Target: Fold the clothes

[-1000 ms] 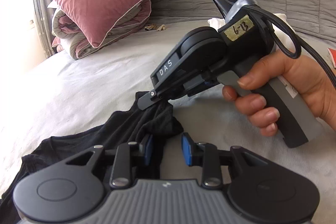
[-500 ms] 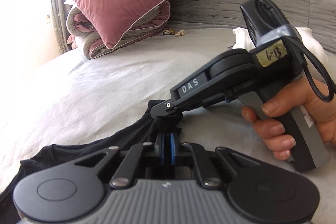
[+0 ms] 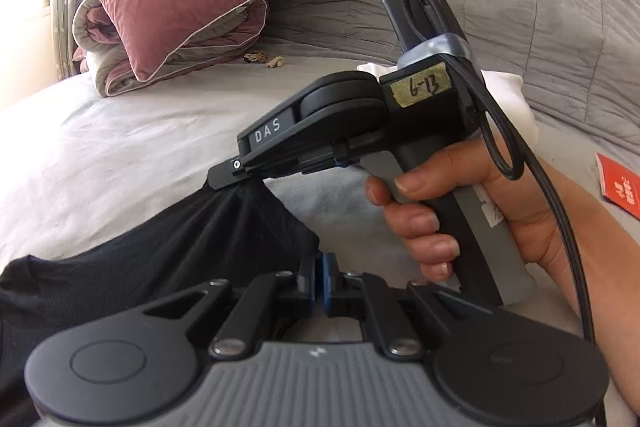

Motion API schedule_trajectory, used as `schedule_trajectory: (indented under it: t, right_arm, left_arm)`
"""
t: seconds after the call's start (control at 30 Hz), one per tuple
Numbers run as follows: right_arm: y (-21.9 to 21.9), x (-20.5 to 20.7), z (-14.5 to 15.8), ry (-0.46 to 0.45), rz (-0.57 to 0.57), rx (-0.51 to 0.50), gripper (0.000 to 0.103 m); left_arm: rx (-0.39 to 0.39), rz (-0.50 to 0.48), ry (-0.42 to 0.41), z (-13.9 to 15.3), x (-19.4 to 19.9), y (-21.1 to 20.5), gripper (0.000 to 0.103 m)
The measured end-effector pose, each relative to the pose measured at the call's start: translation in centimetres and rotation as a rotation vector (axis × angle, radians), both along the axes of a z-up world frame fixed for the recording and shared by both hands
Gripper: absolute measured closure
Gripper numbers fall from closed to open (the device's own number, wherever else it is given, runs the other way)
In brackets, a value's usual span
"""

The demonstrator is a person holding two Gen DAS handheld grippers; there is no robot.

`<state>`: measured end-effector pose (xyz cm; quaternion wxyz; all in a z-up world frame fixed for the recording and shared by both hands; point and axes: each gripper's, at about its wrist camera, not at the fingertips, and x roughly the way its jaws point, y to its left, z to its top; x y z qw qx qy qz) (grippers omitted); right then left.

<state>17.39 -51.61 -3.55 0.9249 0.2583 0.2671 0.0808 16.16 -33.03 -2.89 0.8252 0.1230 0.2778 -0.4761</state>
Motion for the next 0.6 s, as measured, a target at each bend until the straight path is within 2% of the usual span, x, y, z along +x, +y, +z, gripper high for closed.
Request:
schedule_trajectory:
  t: [0.1,0.23,0.3,0.33,0.37,0.5,0.6]
  right_arm:
    - [-0.1,0.2,-0.1,-0.002,0.000,-0.024,0.102]
    - [0.9,0.9,-0.8,0.026,0.004,-0.100,0.100]
    - [1.0,0.8,-0.5,0.018,0.005,-0.113,0.098]
    - [1.0,0.7,-0.4,0.014,0.005,-0.115,0.096]
    - [1.0,0.7,-0.3,0.011,0.003,-0.115,0.090]
    - [0.5,0.3,0.3,-0.002,-0.025,-0.109,0.089]
    - [0.6,-0.1,1.2,-0.044,-0.016,-0.092,0.088]
  left_arm:
    - [-0.010,0.002,0.058,-0.5,0.7,-0.1,0.099]
    - [0.007,0.001,0.070,-0.7,0.8,-0.2,0.095]
    - [0.005,-0.008,0.073,-0.4,0.6,0.0,0.086]
    - [0.001,-0.014,0.079,-0.2,0.6,0.2,0.078]
    - [-0.010,-0.018,0.089,0.0,0.6,0.5,0.070]
    - [-0.069,-0.006,0.123,1.1,1.1,2.9,0.063]
    - [-0.104,0.049,0.129,2.1,2.2,5.4,0.056]
